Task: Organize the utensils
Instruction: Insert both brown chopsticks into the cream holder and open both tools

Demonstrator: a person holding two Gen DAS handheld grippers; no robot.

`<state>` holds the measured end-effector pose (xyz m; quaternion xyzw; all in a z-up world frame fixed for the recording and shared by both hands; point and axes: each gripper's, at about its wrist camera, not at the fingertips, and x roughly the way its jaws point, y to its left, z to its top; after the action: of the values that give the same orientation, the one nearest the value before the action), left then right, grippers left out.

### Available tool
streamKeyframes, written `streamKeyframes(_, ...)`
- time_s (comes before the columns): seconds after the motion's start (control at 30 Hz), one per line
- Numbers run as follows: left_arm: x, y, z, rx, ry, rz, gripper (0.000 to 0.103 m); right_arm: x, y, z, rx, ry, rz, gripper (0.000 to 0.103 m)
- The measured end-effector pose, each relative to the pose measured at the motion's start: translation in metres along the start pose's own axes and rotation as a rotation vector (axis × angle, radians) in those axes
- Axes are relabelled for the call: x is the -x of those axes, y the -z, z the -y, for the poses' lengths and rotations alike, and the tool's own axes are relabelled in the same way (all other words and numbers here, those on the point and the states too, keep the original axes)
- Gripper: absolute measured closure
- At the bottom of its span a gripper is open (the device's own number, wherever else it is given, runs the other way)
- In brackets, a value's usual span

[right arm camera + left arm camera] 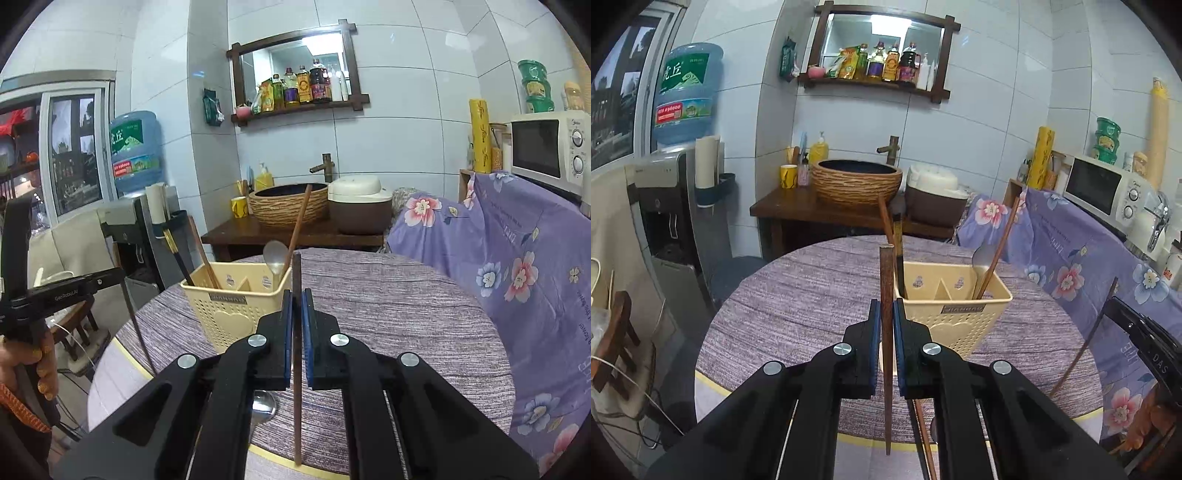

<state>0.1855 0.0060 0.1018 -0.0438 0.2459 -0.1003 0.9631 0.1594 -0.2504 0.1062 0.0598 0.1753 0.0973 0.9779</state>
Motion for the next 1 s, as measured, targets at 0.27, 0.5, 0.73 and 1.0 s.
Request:
streamKeyframes(0.27, 0.022, -0.035, 0.009, -0.017, 0.055, 0.059, 0.095, 0.002, -0.041, -0.006, -0.002, -0.08, 0.036, 0.098)
streamKeyframes(0.5, 0.041, -0.094, 0.027, -0.035, 0.081, 0.169, 0.095, -0.004, -0.095, -0.027, 0.046, -0.11, 0.094, 0.098)
streamKeyframes(0.73, 0.024, -0.134, 0.039, 0.012, 0.04, 0.262, 0.095, -0.003, -0.14, -0.053, 0.102, -0.071, 0.247, 0.098)
streamKeyframes(1.0, -0.025, -0.103, 0.046, 0.008, -0.016, 0.206, 0.095, -0.046, -0.137, -0.051, 0.043, -0.069, 0.191, 0.097)
